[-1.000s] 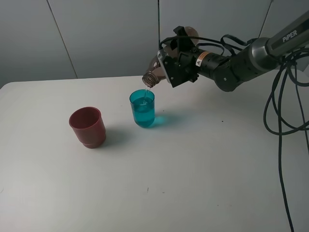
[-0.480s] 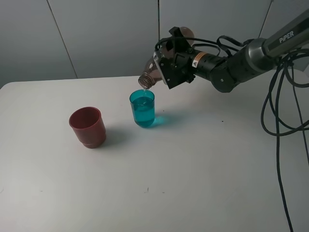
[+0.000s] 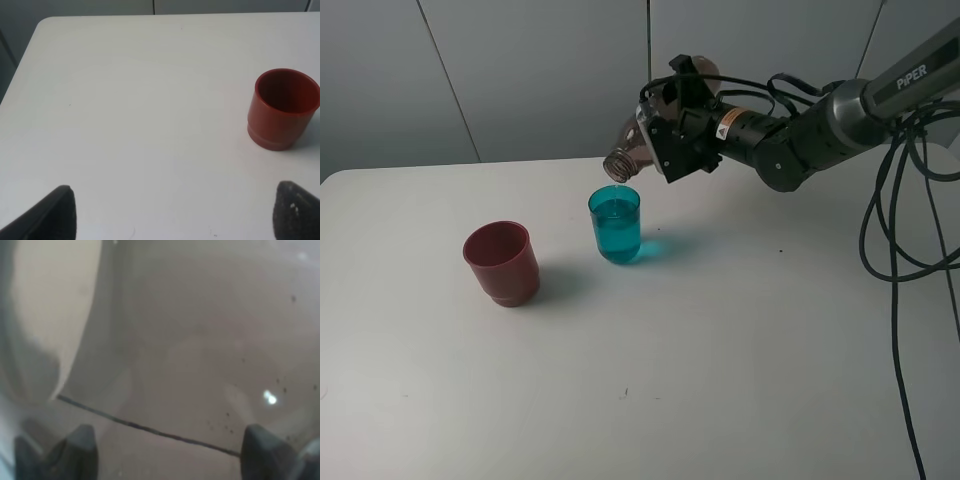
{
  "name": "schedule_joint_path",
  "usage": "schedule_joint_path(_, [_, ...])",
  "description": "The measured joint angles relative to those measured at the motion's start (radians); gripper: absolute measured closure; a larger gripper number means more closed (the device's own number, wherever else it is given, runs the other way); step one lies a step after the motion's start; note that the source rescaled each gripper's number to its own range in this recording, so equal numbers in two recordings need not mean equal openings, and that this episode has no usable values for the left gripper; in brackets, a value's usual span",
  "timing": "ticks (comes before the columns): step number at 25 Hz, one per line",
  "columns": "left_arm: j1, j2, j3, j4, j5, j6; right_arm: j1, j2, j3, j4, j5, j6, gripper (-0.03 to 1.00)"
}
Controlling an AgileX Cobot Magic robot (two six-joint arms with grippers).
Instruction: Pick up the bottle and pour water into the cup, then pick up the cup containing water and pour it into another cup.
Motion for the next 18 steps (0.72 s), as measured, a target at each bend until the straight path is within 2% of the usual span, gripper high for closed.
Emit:
schedule_joint_path(11, [0.000, 0.000, 0.000, 0.000, 0.000, -0.002, 0.000, 0.000, 0.000, -0.004, 0.000, 0.125, 0.96])
schedule_joint_path(18, [0.000, 0.000, 0.000, 0.000, 0.000, -0.002, 0.000, 0.000, 0.034, -0.019, 0.000, 0.353, 0.96])
